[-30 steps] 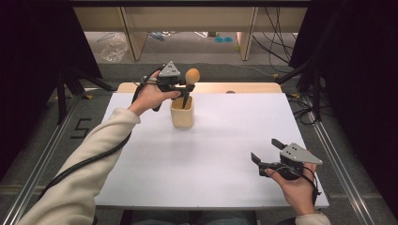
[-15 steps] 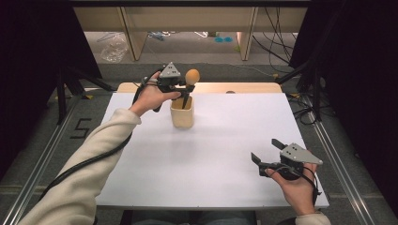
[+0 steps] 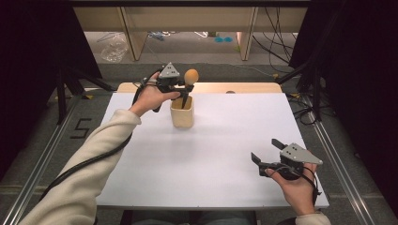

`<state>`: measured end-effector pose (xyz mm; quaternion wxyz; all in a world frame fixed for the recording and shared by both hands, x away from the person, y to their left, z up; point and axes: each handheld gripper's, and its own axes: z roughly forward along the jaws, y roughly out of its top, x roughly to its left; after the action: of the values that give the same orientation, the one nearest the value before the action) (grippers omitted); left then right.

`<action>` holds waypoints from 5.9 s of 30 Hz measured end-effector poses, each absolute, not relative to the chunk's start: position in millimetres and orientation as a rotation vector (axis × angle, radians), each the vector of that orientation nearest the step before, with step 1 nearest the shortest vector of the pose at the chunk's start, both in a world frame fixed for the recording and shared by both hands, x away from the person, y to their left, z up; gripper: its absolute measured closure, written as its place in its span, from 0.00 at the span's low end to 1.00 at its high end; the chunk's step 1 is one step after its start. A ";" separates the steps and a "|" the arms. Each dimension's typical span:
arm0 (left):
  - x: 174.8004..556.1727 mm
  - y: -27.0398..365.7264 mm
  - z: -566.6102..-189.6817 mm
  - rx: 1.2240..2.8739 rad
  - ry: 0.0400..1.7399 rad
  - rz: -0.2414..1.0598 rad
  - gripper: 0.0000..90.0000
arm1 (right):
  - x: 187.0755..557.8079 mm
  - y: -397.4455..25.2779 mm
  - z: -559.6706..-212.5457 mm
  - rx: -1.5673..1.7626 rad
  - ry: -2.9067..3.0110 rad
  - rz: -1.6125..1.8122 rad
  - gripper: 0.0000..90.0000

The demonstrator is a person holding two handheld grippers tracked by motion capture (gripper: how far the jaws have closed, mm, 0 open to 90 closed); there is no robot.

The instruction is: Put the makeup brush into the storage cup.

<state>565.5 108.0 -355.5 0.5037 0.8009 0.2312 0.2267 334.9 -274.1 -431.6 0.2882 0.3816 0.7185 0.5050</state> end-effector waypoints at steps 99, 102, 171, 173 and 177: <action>569.1 105.6 -381.9 1.920 0.629 0.517 0.72 | 335.8 -273.6 -432.8 1.021 1.929 1.345 0.13; 567.7 105.1 -383.7 1.929 0.629 0.516 0.72 | 335.4 -273.7 -432.5 1.025 1.933 1.339 0.13; 525.5 156.2 -374.5 1.843 0.593 0.563 0.08 | 335.7 -273.7 -432.8 1.021 1.941 1.343 0.12; 519.9 160.5 -372.1 1.830 0.594 0.567 0.08 | 335.7 -273.8 -432.7 1.022 1.940 1.343 0.12; 508.0 168.1 -368.1 1.792 0.597 0.575 0.07 | 335.8 -273.9 -432.7 1.021 1.932 1.344 0.12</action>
<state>508.0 168.1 -368.1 0.5510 0.7574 0.2523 0.2431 335.8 -273.9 -432.7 0.2841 0.3818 0.7220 0.5023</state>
